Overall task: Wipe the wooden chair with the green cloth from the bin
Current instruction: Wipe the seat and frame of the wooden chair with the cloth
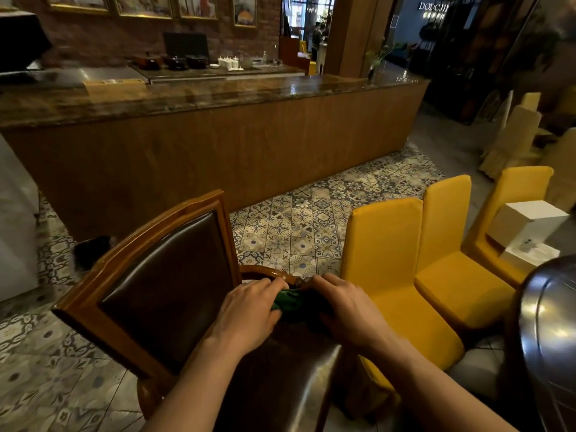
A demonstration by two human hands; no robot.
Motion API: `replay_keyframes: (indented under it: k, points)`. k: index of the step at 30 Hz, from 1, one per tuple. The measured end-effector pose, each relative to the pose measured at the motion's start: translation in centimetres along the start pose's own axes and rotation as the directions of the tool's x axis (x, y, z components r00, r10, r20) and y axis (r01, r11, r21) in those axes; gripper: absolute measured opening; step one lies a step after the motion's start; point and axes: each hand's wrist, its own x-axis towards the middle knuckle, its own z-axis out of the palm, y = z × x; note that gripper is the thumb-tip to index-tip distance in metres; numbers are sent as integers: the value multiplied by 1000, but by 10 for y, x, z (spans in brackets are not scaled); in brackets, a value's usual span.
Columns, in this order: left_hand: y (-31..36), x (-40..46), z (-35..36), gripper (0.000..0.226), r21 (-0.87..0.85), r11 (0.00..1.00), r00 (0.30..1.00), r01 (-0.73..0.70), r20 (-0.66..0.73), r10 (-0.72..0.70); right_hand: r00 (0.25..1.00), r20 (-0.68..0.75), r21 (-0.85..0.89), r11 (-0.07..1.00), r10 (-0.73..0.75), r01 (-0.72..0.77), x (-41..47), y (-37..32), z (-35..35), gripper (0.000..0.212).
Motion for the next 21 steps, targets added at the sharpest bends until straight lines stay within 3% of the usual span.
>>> replay_keyframes:
  k: [9, 21]
  points:
    - [-16, 43, 56, 46, -9, 988, 988, 151, 33, -151, 990, 106, 127, 989, -94, 80, 49, 60, 44, 51]
    - [12, 158, 162, 44, 22, 932, 914, 363, 187, -360, 928, 291, 215, 961, -233, 174, 117, 228, 87, 56]
